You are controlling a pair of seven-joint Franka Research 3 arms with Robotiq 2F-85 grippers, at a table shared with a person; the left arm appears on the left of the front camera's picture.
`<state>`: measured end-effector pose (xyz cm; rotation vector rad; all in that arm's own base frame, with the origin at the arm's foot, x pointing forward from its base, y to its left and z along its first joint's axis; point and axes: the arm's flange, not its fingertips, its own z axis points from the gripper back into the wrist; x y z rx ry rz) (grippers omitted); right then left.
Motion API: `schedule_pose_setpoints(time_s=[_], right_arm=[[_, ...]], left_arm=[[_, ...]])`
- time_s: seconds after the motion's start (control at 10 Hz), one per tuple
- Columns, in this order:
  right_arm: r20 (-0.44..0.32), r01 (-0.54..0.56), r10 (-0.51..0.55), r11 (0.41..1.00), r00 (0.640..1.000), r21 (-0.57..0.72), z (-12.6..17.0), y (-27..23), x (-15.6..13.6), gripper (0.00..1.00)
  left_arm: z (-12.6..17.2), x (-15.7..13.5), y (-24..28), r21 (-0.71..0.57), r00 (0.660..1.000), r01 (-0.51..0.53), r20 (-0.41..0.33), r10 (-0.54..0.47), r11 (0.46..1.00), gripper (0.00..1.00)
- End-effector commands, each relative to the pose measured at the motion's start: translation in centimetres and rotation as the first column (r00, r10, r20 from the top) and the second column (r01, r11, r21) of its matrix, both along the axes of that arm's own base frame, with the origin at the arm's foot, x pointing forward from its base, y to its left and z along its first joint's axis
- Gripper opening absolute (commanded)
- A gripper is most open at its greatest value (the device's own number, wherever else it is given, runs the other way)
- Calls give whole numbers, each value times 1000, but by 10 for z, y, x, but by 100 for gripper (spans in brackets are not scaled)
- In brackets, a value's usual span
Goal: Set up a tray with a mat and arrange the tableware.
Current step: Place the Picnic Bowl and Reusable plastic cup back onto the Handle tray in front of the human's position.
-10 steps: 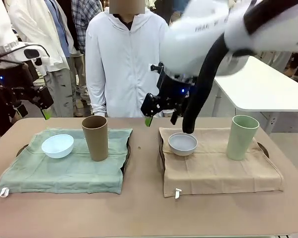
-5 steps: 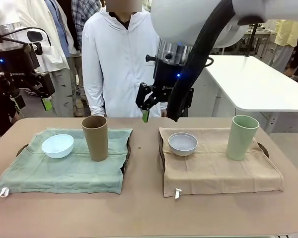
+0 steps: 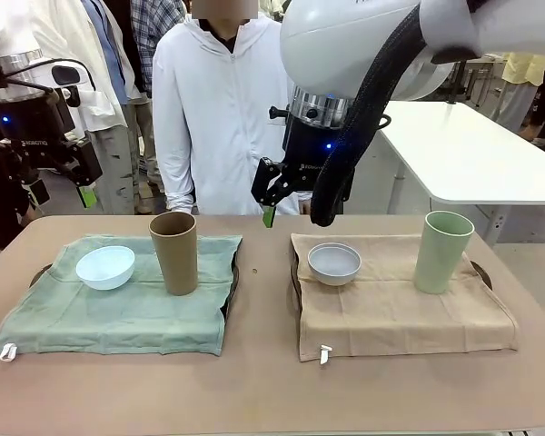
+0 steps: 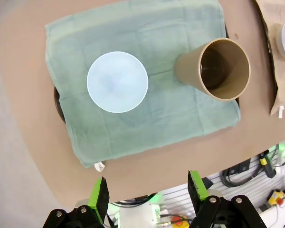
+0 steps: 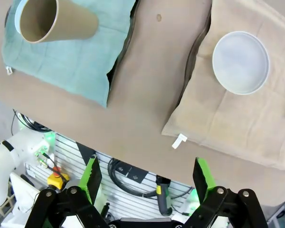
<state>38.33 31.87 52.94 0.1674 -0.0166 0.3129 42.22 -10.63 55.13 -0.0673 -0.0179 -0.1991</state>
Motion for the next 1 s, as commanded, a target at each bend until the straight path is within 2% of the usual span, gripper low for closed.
schedule_pose_setpoints(time_s=[0.0,0.5,0.6,0.7,0.9], right_arm=[[14,-9,9,1000,1000,6,-4,-4,-2,100],[14,-9,9,1000,1000,6,-4,-4,-2,100],[0,0,0,1000,1000,0,0,0,0,100],[13,47,-46,996,999,-74,-3,-23,7,100],[-29,186,-187,982,982,-42,-5,-92,16,100]], left_arm=[[-1,-2,2,-3,1000,16,19,-16,1000,88],[-1,-2,2,-3,1000,16,19,-16,1000,88],[0,0,0,0,1000,0,0,0,1000,88],[-5,6,6,-66,998,33,-43,-36,997,88],[-16,13,19,-215,994,56,-84,-76,975,88]])
